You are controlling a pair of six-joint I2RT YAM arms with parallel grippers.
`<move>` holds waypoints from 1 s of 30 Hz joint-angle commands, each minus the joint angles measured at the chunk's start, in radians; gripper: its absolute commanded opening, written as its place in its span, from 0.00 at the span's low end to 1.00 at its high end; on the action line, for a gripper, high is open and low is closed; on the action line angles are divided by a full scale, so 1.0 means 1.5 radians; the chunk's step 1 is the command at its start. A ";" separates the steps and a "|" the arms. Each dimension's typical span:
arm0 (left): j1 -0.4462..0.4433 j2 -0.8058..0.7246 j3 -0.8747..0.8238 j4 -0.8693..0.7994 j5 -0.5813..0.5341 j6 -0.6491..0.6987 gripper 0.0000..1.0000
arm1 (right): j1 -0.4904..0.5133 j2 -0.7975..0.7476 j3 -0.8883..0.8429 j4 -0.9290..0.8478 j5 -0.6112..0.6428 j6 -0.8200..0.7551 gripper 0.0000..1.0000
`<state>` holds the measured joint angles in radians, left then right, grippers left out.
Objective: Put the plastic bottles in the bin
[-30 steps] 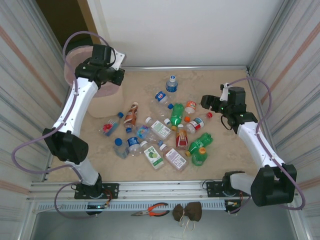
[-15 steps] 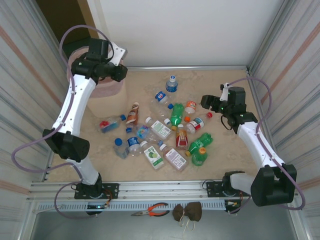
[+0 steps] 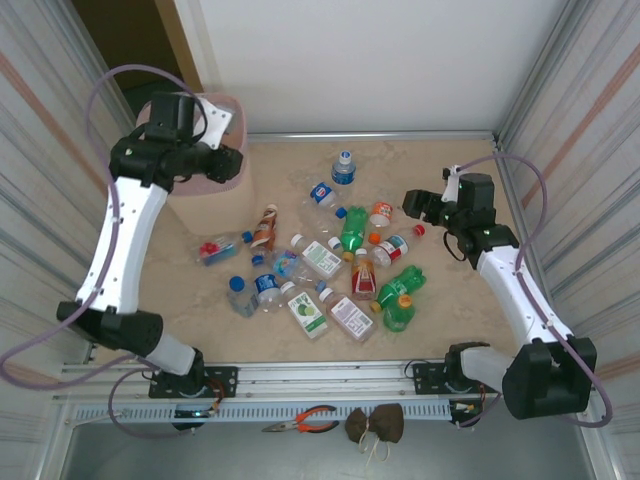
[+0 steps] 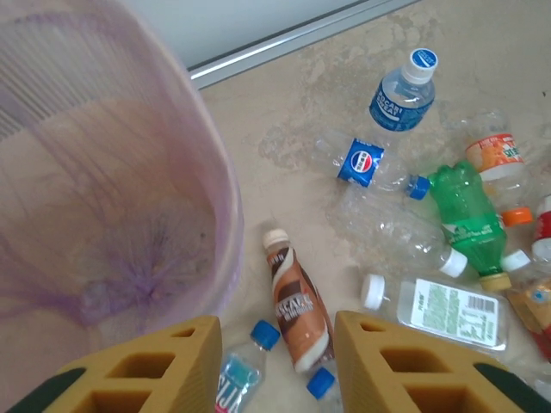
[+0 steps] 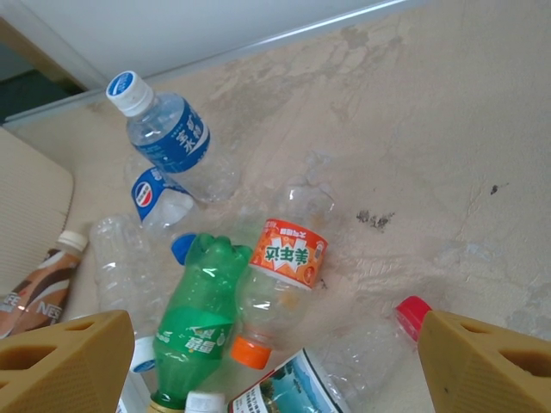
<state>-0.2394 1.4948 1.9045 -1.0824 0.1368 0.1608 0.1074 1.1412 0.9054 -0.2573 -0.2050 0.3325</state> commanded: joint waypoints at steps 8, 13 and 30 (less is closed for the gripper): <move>-0.002 -0.165 -0.178 -0.063 -0.020 -0.064 0.41 | 0.004 -0.025 0.022 -0.038 -0.010 -0.011 0.86; -0.027 -0.245 -0.288 -0.065 -0.023 -0.126 0.43 | 0.003 -0.023 0.023 -0.044 -0.019 -0.014 0.86; -0.287 -0.316 -0.583 0.001 -0.219 -0.404 0.88 | 0.004 -0.019 0.023 -0.056 -0.038 -0.013 0.86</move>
<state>-0.6338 1.0058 1.0748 -1.1294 -0.1085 -0.3397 0.1074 1.1252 0.9070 -0.3218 -0.2401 0.3294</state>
